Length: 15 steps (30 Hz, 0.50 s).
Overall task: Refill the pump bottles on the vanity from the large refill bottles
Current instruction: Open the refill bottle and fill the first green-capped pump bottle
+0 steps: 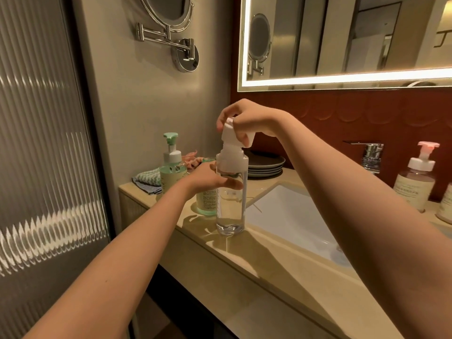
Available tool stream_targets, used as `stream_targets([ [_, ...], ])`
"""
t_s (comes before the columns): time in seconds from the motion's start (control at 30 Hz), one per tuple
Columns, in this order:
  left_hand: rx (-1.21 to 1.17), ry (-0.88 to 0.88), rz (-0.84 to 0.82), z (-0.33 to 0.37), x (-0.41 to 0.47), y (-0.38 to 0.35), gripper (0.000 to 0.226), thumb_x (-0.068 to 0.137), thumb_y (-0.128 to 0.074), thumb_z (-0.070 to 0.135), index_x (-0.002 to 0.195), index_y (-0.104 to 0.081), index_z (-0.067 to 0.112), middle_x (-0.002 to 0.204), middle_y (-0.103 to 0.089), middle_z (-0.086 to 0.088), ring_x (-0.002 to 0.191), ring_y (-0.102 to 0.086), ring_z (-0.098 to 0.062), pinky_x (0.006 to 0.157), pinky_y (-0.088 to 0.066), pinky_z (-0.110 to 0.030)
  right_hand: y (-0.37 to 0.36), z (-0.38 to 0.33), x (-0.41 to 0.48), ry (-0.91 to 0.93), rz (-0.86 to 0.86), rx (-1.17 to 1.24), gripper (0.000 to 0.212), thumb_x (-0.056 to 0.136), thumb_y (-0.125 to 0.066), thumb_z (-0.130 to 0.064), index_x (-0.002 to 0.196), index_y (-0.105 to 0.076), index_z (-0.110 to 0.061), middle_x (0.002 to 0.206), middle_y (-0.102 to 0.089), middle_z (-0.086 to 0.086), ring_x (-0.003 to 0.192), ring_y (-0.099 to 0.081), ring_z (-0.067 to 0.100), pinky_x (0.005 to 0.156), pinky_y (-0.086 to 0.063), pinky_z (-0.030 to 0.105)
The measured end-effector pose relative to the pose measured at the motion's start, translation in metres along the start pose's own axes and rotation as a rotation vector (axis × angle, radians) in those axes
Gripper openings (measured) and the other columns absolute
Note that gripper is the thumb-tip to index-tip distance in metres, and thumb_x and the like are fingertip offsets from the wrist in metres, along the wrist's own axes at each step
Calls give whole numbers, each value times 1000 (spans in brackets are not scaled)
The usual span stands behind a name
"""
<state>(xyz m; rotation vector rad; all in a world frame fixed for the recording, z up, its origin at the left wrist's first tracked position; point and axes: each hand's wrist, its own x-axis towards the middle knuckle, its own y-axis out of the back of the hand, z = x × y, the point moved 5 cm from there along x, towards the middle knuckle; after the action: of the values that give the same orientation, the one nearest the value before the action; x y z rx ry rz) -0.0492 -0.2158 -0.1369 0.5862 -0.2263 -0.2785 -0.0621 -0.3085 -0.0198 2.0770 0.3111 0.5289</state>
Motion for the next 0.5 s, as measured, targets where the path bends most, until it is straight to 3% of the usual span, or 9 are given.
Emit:
stream_targets([
  [0.13,15,-19,24,-2,2,2,56,74,-76,28,124,-52,19,116,-58,3,115,-52,-16,92,-35,-27,7,33,-2,-58,222,241,42,73,-62,5,111,-61,-12,110,-48,1,105,-43,21,76,-44,24],
  [0.2,1,-15,29,-4,3,2,54,74,-77,26,122,-53,18,116,-60,0,108,-54,-14,93,-39,-28,2,60,-5,-118,304,370,43,77,-63,-5,119,-57,-14,110,-48,1,103,-44,20,74,-44,24],
  [0.3,2,-25,8,-3,3,1,55,75,-76,25,124,-52,19,114,-57,5,107,-48,-9,101,-33,-26,-19,103,-7,-268,314,511,50,80,-64,-15,128,-49,-18,116,-49,5,104,-47,22,71,-49,27],
  [0.37,4,-44,4,-1,3,1,57,78,-74,24,129,-50,18,115,-52,7,107,-38,-3,93,-24,-18,-38,123,-6,-348,288,544,57,82,-64,-23,135,-42,-21,123,-49,7,105,-49,24,76,-51,33],
  [0.5,-51,-59,22,-4,5,1,52,76,-75,22,123,-52,24,114,-52,12,111,-40,-1,93,-27,-17,-70,144,1,-440,310,508,61,86,-56,-40,141,-36,-23,132,-46,7,106,-48,24,74,-46,35],
])
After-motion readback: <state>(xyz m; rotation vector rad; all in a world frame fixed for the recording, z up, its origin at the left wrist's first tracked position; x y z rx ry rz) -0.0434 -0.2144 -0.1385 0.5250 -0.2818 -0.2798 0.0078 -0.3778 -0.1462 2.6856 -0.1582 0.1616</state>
